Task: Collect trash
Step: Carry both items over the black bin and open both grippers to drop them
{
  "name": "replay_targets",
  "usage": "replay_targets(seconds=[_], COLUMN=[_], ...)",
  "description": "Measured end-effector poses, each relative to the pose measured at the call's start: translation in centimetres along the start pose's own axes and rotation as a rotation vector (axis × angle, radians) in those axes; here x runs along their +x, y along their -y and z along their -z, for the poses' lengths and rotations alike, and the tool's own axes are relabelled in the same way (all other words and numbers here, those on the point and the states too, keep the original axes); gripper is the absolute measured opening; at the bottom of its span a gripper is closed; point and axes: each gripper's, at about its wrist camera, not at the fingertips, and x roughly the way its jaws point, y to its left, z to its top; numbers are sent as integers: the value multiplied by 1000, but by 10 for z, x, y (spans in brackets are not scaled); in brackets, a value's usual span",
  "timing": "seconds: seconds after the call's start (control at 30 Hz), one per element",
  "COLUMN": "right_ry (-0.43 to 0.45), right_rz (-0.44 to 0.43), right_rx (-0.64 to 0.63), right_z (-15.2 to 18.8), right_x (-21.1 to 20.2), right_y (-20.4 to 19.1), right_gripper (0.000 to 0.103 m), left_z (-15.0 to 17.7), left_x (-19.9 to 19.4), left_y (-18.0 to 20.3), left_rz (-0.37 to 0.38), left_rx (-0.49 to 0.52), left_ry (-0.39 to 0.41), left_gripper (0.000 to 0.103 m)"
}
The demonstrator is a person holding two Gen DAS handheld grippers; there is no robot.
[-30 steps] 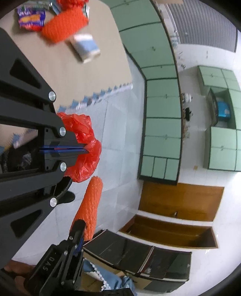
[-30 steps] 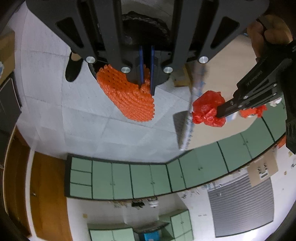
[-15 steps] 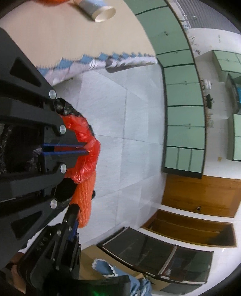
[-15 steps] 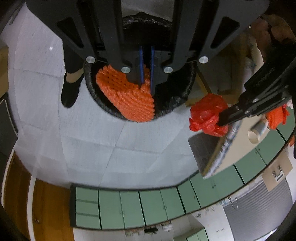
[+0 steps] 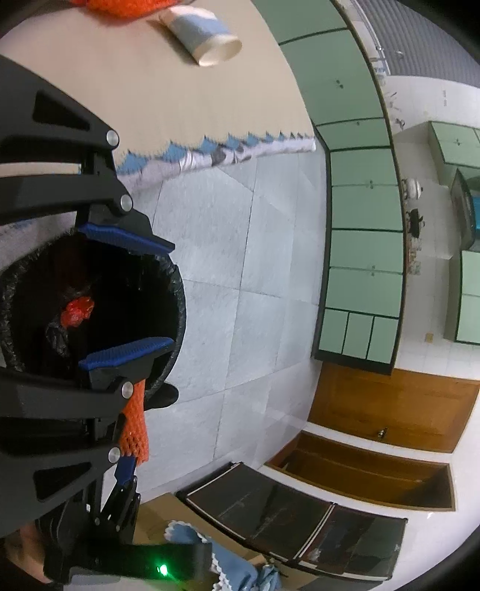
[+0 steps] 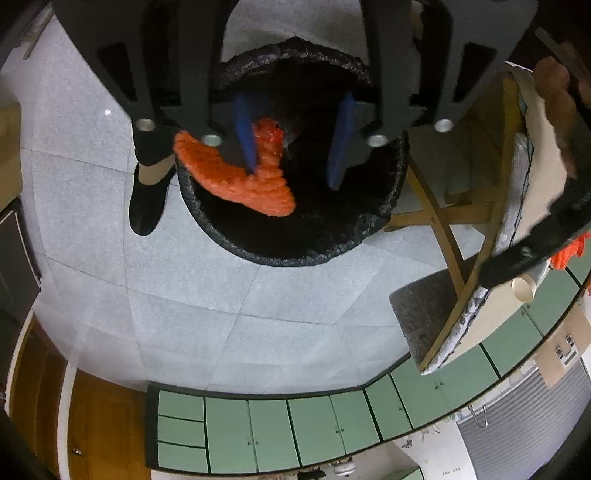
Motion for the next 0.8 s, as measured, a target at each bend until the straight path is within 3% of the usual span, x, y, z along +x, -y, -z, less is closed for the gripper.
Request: replay_targets(seconds=[0.23, 0.43, 0.57, 0.63, 0.7, 0.73, 0.8], right_ry=[-2, 62, 71, 17, -138, -174, -167], right_rz=[-52, -103, -88, -2, 48, 39, 43], right_rx=[1, -20, -80, -119, -130, -110, -120], right_z=[-3, -14, -20, -19, -17, -16, -17], right_x=[-8, -22, -24, -12, 17, 24, 23], right_y=[-10, -24, -39, -45, -45, -42, -43], right_gripper=[45, 46, 46, 53, 60, 49, 50], left_z=[-3, -4, -4, -2, 1, 2, 3], left_x=[-22, -40, -49, -50, -51, -50, -49], left_y=[-8, -24, -34, -35, -37, -38, -40], left_rz=[-34, -60, -67, -73, -75, -73, -73], left_rx=[1, -35, -50, -49, -50, -53, -54], left_ry=[43, 74, 90, 91, 88, 83, 80], left_gripper=[48, 48, 49, 49, 49, 49, 49])
